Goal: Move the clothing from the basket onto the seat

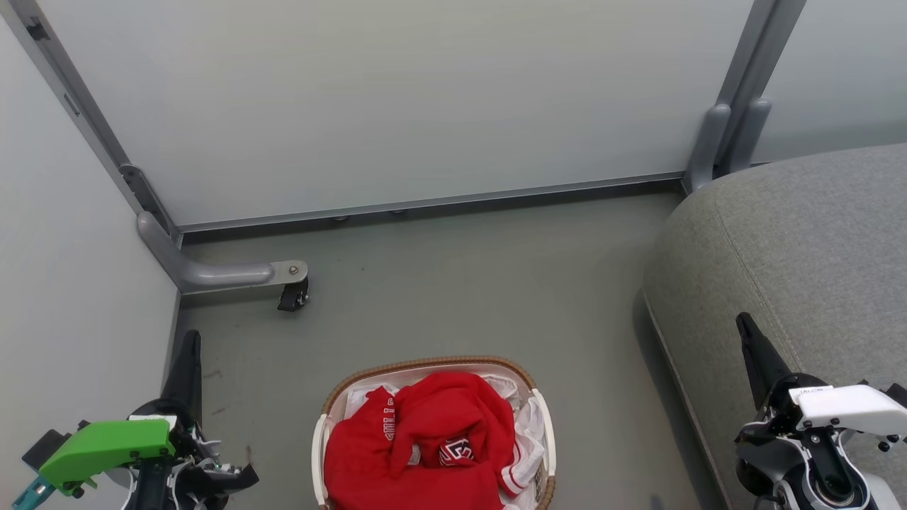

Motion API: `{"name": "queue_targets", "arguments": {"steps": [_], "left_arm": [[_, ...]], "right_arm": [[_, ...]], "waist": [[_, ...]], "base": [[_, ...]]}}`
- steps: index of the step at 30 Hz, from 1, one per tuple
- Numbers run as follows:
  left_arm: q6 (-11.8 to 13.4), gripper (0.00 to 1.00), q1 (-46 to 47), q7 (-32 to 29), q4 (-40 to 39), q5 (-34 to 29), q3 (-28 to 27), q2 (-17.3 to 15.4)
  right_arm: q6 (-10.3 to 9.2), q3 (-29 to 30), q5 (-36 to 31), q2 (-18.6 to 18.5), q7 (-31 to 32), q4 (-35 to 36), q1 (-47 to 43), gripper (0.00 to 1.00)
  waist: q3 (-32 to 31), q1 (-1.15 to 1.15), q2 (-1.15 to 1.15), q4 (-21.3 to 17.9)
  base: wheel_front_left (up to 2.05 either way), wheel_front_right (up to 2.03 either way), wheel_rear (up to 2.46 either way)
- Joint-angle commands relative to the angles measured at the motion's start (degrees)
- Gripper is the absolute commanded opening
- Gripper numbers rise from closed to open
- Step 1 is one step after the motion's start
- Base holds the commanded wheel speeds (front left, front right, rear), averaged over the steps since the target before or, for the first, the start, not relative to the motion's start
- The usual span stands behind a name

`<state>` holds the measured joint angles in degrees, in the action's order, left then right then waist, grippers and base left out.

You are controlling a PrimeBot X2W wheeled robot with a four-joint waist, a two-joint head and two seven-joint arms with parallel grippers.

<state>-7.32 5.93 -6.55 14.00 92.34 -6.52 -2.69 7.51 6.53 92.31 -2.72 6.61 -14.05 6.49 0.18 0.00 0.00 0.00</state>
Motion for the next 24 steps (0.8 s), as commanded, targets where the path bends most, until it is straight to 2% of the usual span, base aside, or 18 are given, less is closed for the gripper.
{"name": "queue_targets", "arguments": {"steps": [1,24], "left_arm": [[-0.4,0.0,0.6,-0.1,-0.1,0.2,-0.1,-0.4],[-0.4,0.0,0.6,-0.1,-0.1,0.2,-0.1,-0.4]], "right_arm": [[-0.04,0.1,0.2,-0.3,0.0,0.2,-0.7,0.0],[-0.04,0.1,0.2,-0.3,0.0,0.2,-0.7,0.0]], "waist": [[0.0,0.0,0.0,0.0],[0.0,0.0,0.0,0.0]], "base": [[0.0,0.0,0.0],[0.0,0.0,0.0]]}}
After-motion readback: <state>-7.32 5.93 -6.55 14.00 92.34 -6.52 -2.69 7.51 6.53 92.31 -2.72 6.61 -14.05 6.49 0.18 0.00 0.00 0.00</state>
